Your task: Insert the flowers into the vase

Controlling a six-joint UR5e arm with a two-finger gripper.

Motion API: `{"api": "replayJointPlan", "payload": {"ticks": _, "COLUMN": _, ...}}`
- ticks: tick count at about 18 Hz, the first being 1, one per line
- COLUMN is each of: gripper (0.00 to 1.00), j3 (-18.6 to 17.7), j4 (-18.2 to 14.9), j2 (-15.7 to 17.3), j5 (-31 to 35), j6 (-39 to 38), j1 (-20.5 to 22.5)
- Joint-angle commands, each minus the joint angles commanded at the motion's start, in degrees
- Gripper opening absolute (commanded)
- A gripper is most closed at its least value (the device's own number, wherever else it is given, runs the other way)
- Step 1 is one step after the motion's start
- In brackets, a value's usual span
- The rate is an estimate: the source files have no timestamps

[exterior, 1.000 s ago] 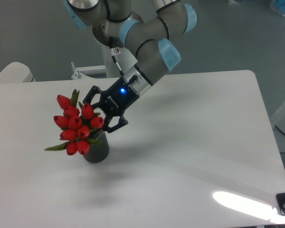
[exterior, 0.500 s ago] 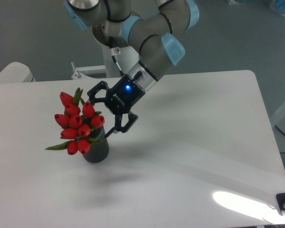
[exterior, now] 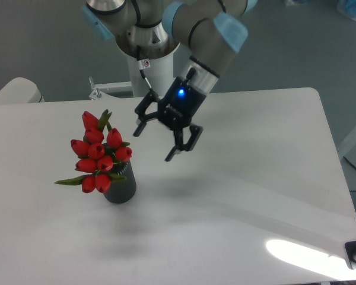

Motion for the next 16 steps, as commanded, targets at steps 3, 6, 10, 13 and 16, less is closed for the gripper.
{"api": "replayJointPlan", "payload": {"ticks": 3, "gripper": 1.0, "j3": 4.7, "j4": -0.4, "j2": -0.1, "j5": 6.6, "j6": 0.1, "j1": 0.6}}
{"api": "replayJointPlan", "payload": {"ticks": 6, "gripper": 1.0, "j3": 9.5, "j4": -1.4, "j2": -0.6, "j5": 9.7, "j6": 0.1, "j1": 0.6}}
{"api": "replayJointPlan", "payload": {"ticks": 10, "gripper": 1.0, "j3": 14.9, "j4": -6.2, "j2": -1.8, "j5": 15.1, "j6": 3.1, "j1": 0.8}}
{"api": "replayJointPlan", "payload": {"ticks": 13, "gripper": 1.0, "j3": 17.1, "j4": -12.4, "j2": -2.0, "j5": 18.0, "j6": 14.2, "j1": 3.6}}
{"api": "replayJointPlan", "payload": {"ticks": 16, "gripper": 1.0, "j3": 19.8, "j4": -17.4, "j2": -2.5, "j5": 20.6, "j6": 21.5, "j1": 5.1}}
